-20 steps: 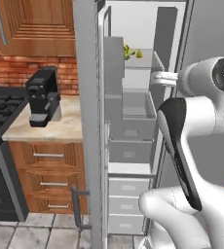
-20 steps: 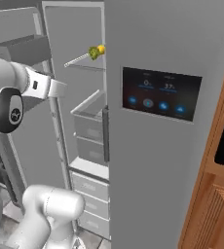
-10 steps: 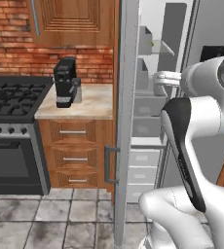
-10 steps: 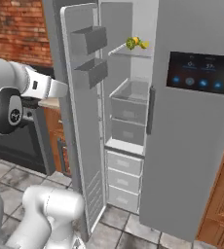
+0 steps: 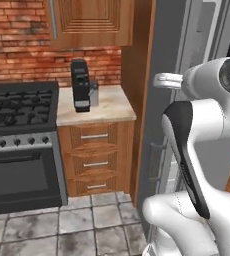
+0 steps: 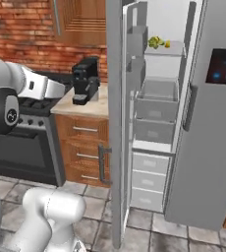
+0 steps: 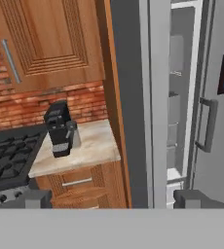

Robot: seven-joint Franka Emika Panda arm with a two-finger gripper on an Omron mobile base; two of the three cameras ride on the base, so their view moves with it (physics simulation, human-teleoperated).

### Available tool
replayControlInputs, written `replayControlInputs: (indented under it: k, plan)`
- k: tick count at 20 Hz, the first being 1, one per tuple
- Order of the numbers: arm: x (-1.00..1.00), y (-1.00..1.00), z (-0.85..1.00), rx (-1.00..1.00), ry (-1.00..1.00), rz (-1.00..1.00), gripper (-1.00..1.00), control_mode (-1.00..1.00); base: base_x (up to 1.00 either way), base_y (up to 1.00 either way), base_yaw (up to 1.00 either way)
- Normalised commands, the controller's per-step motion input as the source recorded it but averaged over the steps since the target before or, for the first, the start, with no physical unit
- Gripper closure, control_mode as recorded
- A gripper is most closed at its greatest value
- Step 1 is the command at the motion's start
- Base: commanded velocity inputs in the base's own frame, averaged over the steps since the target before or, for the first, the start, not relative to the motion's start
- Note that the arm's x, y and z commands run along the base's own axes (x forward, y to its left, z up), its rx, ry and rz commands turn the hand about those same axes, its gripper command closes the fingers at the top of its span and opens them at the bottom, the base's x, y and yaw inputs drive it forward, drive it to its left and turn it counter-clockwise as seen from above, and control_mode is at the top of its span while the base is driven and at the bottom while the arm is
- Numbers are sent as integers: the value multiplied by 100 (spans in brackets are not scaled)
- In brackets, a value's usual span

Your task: Take the lemon wedge and broccoli from the second highest rack and move them to the highest rack where the lemon wedge and lemon are located, to maximize freezer space. Close the freezer door after rearranging.

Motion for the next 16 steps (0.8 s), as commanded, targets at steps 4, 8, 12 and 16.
replayControlInputs:
  k: [4,8,12,16]
  plan:
    - [0,0,0,0,0,0,-100,100,36,96,-53]
    - [0,0,0,0,0,0,-100,100,52,67,-53]
    - [0,0,0,0,0,0,-100,100,62,47,-54]
    - [0,0,0,0,0,0,-100,100,56,53,-53]
